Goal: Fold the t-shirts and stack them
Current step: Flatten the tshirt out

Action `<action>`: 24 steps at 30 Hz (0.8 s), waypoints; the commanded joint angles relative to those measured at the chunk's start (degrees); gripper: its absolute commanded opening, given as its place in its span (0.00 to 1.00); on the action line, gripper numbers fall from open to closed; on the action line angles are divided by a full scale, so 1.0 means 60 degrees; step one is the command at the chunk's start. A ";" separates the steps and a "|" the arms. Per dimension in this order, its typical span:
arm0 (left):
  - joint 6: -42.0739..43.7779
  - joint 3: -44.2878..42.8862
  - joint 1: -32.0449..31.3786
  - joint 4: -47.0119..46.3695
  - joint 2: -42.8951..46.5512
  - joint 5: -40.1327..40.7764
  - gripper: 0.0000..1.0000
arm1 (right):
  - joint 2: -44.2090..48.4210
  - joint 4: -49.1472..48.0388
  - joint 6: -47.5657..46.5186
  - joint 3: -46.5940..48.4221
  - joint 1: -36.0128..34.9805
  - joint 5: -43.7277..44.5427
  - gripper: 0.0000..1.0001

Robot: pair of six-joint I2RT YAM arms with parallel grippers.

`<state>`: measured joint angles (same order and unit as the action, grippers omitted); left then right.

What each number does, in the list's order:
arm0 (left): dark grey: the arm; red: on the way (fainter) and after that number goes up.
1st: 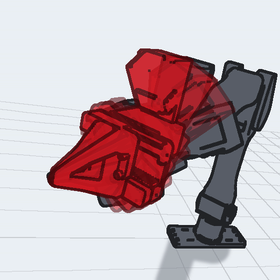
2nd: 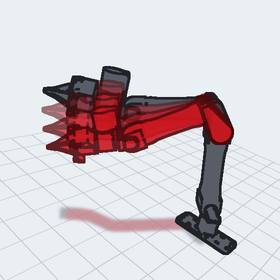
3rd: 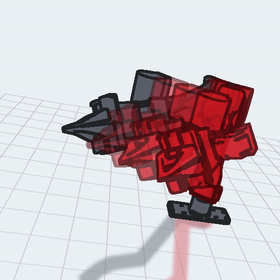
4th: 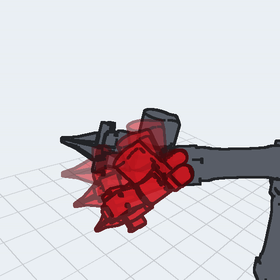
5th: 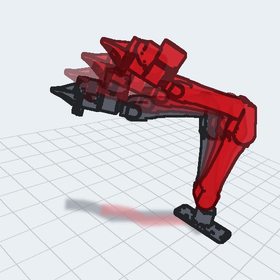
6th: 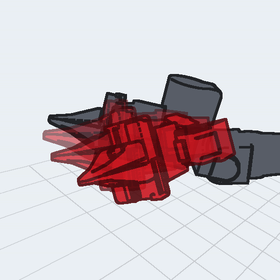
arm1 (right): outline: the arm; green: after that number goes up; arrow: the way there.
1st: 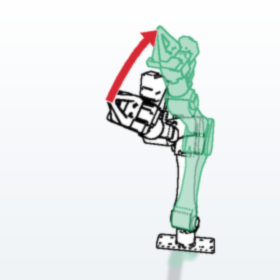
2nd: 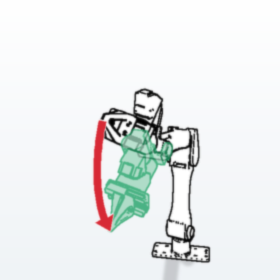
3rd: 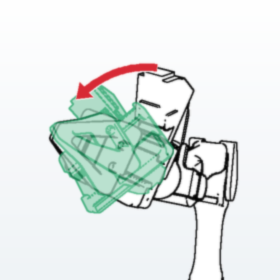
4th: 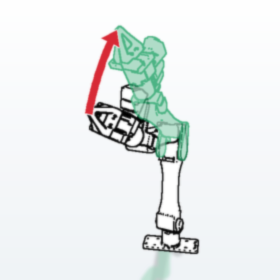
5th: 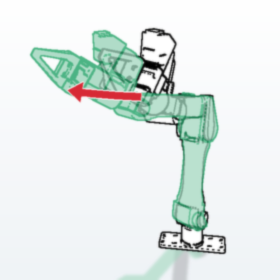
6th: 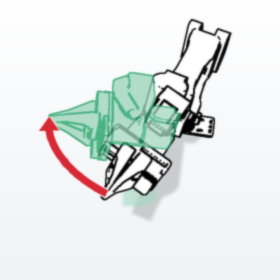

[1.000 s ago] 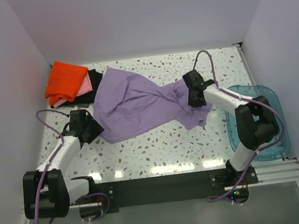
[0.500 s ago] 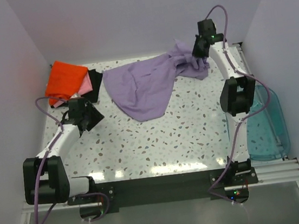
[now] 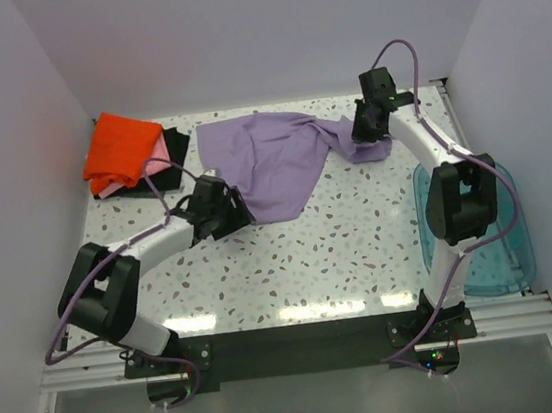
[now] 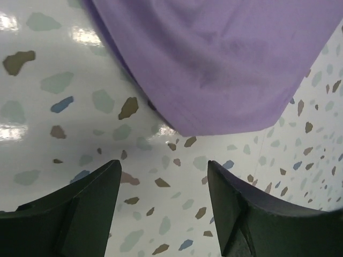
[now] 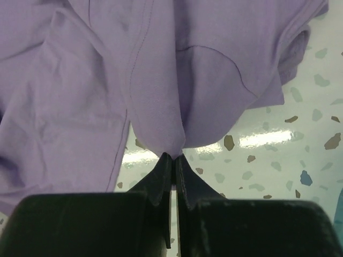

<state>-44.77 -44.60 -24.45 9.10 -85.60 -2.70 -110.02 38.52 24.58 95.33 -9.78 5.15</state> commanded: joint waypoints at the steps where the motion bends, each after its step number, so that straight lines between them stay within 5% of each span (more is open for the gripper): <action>1: -0.0725 -0.0957 -0.0626 -0.0420 -0.0875 0.1326 0.70 | 0.0538 -0.0385 0.0049 -0.0112 0.0107 0.0285 0.00; 10: -0.1254 -0.2306 -0.1023 0.0108 -0.2737 0.2486 0.61 | 0.1065 -0.0239 -0.0053 -0.0214 0.0107 0.0167 0.00; 12: -0.1166 -0.2483 -0.1009 0.0196 -0.2886 0.2602 0.47 | 0.1124 -0.0180 -0.0053 -0.0185 0.0107 0.0168 0.00; 14: -0.1064 -0.2673 -0.0980 0.0488 -0.2828 0.2734 0.21 | 0.1226 -0.0078 -0.0068 -0.0200 0.0107 0.0182 0.00; 17: -0.0873 -0.2689 -0.0790 0.1001 -0.2083 0.3085 0.00 | 0.1475 -0.0034 -0.0097 -0.0258 0.0121 0.0241 0.00; 24: 0.0019 -0.1519 0.1215 0.2275 0.1504 0.2853 0.00 | 0.2543 0.0318 -0.0390 -0.0697 0.0355 0.0752 0.00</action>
<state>-48.36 -55.64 -22.68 18.94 -86.76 12.43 -101.06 39.31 23.88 92.44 -8.84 6.61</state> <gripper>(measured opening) 0.018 0.015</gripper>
